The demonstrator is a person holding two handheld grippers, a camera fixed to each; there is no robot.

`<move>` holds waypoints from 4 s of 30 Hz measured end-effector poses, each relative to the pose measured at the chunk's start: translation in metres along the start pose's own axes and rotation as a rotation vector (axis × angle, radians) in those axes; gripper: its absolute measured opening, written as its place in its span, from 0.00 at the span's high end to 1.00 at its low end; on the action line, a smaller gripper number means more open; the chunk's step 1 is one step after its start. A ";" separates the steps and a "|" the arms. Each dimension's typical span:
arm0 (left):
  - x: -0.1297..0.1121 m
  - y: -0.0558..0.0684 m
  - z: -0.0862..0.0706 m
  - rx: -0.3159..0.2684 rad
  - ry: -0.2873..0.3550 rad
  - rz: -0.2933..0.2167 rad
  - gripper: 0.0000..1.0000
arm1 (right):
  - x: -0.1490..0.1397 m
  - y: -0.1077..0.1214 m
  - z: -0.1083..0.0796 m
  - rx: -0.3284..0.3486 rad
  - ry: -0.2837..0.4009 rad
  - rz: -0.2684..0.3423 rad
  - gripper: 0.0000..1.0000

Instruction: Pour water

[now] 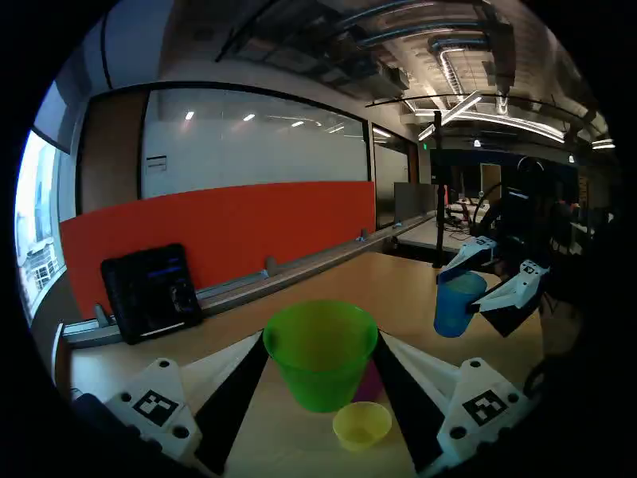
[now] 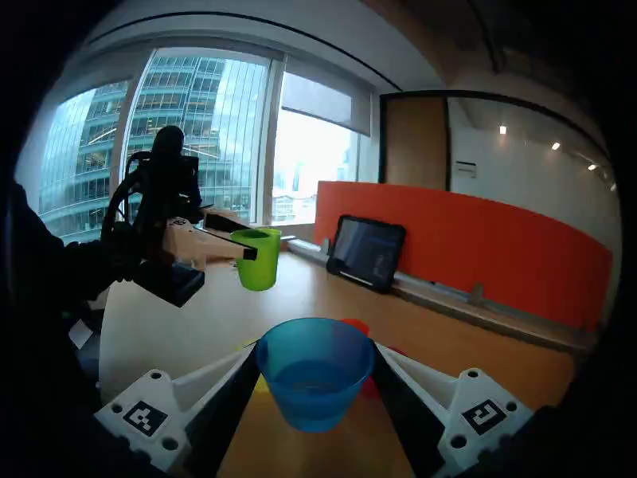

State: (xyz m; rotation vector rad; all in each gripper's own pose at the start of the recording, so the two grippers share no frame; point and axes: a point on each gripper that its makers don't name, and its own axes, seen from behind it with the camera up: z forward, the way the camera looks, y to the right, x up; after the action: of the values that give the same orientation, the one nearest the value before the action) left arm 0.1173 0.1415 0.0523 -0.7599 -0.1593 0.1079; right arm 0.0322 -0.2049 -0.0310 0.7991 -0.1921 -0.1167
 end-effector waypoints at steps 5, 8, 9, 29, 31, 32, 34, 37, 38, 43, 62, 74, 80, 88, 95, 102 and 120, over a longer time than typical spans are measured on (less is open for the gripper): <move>0.011 0.012 -0.010 -0.006 0.037 0.004 0.11 | 0.009 0.000 0.003 0.000 0.021 0.000 0.06; 0.016 0.019 -0.015 -0.012 0.058 0.005 0.11 | 0.013 0.000 0.004 0.003 0.032 0.004 0.06; 0.018 0.022 -0.017 -0.015 0.065 0.005 0.11 | 0.014 0.000 0.005 0.004 0.036 0.006 0.06; 0.023 0.059 -0.031 -0.070 0.116 0.018 0.10 | 0.040 0.000 0.011 0.014 0.067 -0.020 0.06; 0.022 0.063 -0.032 -0.076 0.117 0.018 0.11 | 0.042 -0.002 0.012 0.019 0.068 -0.030 0.06; 0.021 0.065 -0.032 -0.079 0.118 0.019 0.11 | 0.044 -0.004 0.012 0.021 0.068 -0.034 0.06; 0.021 0.068 -0.032 -0.084 0.119 0.020 0.10 | 0.046 -0.006 0.013 0.026 0.070 -0.044 0.06; 0.019 0.072 -0.032 -0.090 0.121 0.022 0.11 | 0.051 -0.008 0.014 0.031 0.074 -0.058 0.06; 0.018 0.074 -0.031 -0.092 0.121 0.022 0.11 | 0.052 -0.008 0.014 0.032 0.075 -0.061 0.06; 0.014 0.082 -0.030 -0.106 0.120 0.022 0.11 | 0.062 -0.008 0.014 0.034 0.087 -0.081 0.06; 0.000 0.105 -0.021 -0.150 0.110 0.033 0.11 | 0.108 -0.003 0.011 0.014 0.133 -0.286 0.06; -0.001 0.117 -0.017 -0.175 0.110 0.036 0.11 | 0.134 -0.003 0.013 0.005 0.150 -0.455 0.06; 0.000 0.123 -0.014 -0.187 0.110 0.044 0.11 | 0.145 -0.003 0.016 -0.001 0.147 -0.553 0.07; 0.004 0.130 -0.012 -0.207 0.116 0.046 0.11 | 0.155 -0.002 0.019 -0.005 0.139 -0.685 0.07; 0.005 0.134 -0.010 -0.217 0.117 0.048 0.11 | 0.160 -0.001 0.023 -0.007 0.130 -0.792 0.07; 0.007 0.137 -0.008 -0.225 0.121 0.050 0.11 | 0.170 -0.001 0.027 -0.014 0.132 -0.891 0.07; 0.016 0.140 -0.006 -0.237 0.139 0.043 0.11 | 0.195 0.003 0.028 -0.057 0.145 -1.084 0.07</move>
State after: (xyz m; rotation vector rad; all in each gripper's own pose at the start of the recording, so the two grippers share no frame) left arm 0.1282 0.2409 -0.0471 -1.0045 -0.0234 0.0772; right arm 0.2167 -0.2568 0.0150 0.7784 0.4012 -1.0759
